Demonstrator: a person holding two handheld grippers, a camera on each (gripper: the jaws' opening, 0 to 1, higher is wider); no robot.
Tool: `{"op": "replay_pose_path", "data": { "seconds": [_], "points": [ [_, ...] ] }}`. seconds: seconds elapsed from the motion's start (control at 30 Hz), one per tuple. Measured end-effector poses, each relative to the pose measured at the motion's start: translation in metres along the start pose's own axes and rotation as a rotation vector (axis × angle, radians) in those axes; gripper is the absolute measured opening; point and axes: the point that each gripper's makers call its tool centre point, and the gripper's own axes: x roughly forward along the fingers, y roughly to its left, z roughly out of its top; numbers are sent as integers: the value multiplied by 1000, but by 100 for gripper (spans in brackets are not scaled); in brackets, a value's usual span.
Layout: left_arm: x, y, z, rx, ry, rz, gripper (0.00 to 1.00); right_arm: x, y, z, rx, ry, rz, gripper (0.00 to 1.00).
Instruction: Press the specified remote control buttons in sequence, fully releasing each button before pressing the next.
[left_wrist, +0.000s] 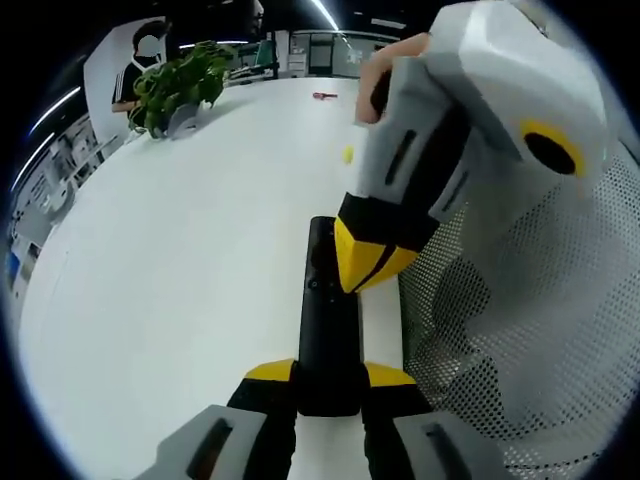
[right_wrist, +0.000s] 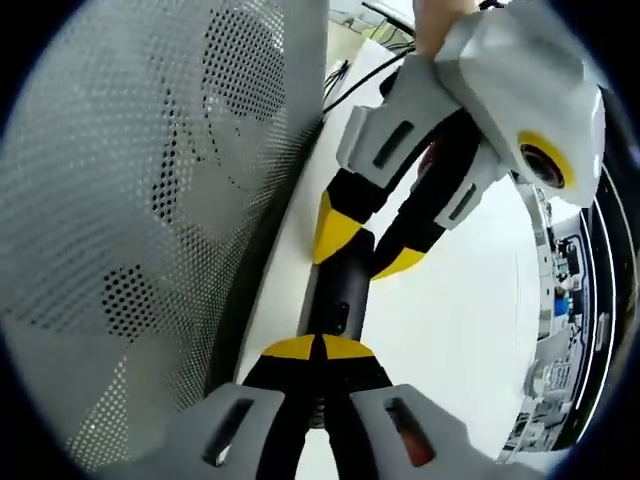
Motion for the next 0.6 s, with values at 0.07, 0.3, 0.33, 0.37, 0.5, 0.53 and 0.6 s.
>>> {"op": "replay_pose_path", "data": {
  "seconds": [0.07, 0.3, 0.33, 0.37, 0.5, 0.53, 0.6],
  "points": [
    [0, 0, 0, 6, 0, 1, 24, 0, 0, 0, 88, -24, 32, 0],
    [0, 0, 0, 19, 7, 3, 24, -4, -12, -10, 285, -33, 54, 0],
    [0, 0, 0, 21, 7, 4, 24, -5, -14, -11, 292, -35, 56, 0],
    [0, 0, 0, 19, 8, 4, 24, -5, -14, -11, 311, -41, 63, 0],
    [0, 0, -1, 19, 7, 3, 24, -3, -13, -7, 346, -63, 92, 0],
    [0, 0, 0, 20, 7, 3, 24, -2, -13, -5, 344, -57, 99, 0],
    [0, 0, -1, 19, 7, 2, 24, -2, -12, -6, 324, -44, 109, 0]
  ]
}}
